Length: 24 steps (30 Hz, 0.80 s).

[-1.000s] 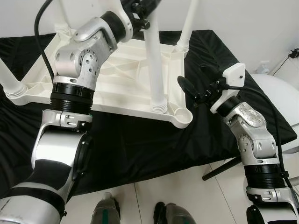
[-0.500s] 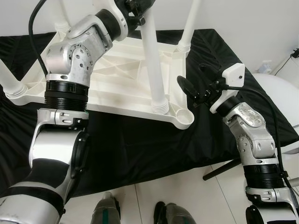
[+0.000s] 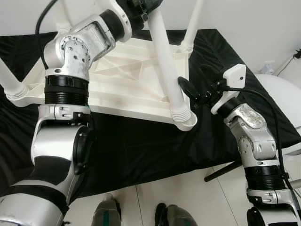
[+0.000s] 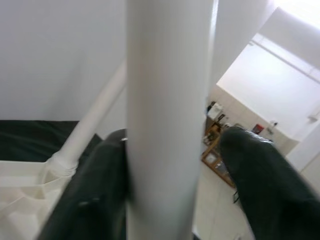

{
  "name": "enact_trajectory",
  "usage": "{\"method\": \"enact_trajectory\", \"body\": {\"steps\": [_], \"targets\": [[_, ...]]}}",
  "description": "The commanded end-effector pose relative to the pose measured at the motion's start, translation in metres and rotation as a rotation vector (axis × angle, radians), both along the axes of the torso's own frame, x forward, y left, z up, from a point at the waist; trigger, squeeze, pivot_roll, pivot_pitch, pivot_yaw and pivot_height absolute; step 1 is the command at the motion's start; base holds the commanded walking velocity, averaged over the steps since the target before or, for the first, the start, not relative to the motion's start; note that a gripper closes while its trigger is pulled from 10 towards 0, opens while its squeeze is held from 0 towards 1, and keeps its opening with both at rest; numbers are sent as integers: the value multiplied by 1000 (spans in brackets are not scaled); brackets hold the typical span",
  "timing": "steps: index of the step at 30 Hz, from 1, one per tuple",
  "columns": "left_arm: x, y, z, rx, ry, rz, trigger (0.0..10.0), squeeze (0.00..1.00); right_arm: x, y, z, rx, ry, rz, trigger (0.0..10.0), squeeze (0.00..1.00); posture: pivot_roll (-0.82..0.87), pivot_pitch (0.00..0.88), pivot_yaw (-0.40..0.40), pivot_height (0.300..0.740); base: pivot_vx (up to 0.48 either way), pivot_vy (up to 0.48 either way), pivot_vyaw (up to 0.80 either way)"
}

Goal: Building children table

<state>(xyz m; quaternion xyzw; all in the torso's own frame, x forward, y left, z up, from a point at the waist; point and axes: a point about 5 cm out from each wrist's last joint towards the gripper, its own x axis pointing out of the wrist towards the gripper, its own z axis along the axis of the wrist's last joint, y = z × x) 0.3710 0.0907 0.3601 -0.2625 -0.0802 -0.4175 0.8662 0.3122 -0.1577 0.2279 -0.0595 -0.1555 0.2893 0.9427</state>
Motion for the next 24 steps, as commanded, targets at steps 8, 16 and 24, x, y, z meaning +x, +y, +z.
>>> {"method": "enact_trajectory", "body": {"steps": [8, 16, 24], "targets": [[-1, 1, 7, 37, -28, 21, 6471, 0, -1, 3, -6, -9, 10, 16, 10000, 0, 47, 84, -58, 740, 0, 0, 0], [-3, 1, 7, 35, -48, 16, 0, 0, -1, 3, -6, -7, 10, 17, 10000, 0, 47, 84, -58, 740, 0, 0, 0], [-2, 0, 7, 46, -46, 19, 0, 0, -1, 3, -5, -7, 9, 13, 10000, 0, 48, 95, -56, 740, 0, 0, 0]]}}
